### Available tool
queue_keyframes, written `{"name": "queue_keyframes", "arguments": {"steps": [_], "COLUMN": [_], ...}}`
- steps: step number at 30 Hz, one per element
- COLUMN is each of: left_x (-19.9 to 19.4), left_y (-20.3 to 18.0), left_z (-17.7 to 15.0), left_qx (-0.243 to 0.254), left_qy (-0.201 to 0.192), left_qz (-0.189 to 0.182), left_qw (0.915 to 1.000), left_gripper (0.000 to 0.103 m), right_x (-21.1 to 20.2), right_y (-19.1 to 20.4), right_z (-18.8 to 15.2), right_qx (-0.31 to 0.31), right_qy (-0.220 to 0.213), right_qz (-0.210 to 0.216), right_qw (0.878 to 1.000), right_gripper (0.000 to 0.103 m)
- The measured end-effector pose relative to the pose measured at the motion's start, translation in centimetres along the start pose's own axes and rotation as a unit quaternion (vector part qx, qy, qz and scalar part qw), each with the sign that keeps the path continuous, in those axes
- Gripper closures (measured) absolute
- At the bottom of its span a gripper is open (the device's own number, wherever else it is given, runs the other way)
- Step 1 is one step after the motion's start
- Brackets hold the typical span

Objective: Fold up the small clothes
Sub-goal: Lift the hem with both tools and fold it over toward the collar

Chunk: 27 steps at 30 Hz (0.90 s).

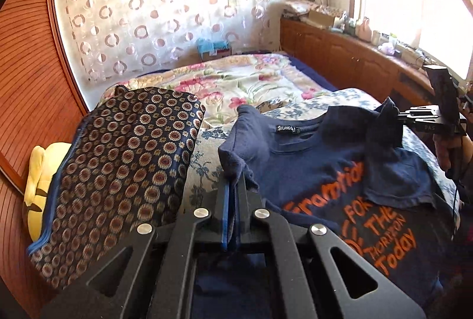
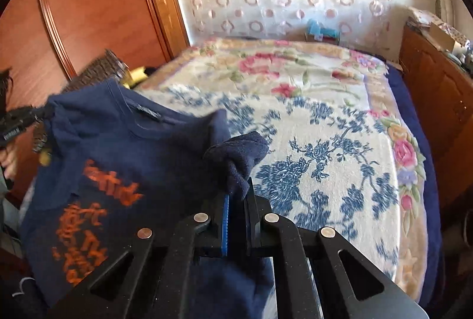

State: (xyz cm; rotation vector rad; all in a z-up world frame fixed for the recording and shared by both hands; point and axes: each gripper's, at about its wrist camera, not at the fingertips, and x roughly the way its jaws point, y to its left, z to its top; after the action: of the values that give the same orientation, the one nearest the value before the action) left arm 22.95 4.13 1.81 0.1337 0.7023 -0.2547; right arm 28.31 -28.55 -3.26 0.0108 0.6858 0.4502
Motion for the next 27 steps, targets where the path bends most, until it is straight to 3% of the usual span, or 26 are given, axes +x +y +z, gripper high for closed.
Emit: {"name": "queue_keyframes", "arguments": {"steps": [6,16,19,27], "left_x": [-4.6,-12.2,-15.1,-19.0], "left_y": [-0.8,-1.0,-1.0,-2.0], "left_z": [-2.8,-11.7,-13.6,-16.5], "left_qx": [-0.012,-0.059,-0.079,-0.070], "left_qy": [-0.024,-0.040,-0.041,-0.036], "left_qz": [-0.009,-0.004,-0.010,-0.004], "left_qw": [0.9996,0.9975,0.9960,0.9969], "left_gripper": [0.100,0.100,0.100,0.100], "right_x": [-6.3,-14.6,-17.3,-22.3], "right_y": [2.9,6.3,7.2,10.4], "right_z": [-3.6,-11.9,-13.2,-15.8], "right_qx": [-0.006,-0.011,-0.015,-0.045], "right_qy": [-0.040,-0.064,-0.065,-0.034], "right_qz": [0.011,0.029,0.028,0.024], "right_qw": [0.999,0.997,0.997,0.998], "right_gripper": [0.096,0.096,0.096,0.096]}}
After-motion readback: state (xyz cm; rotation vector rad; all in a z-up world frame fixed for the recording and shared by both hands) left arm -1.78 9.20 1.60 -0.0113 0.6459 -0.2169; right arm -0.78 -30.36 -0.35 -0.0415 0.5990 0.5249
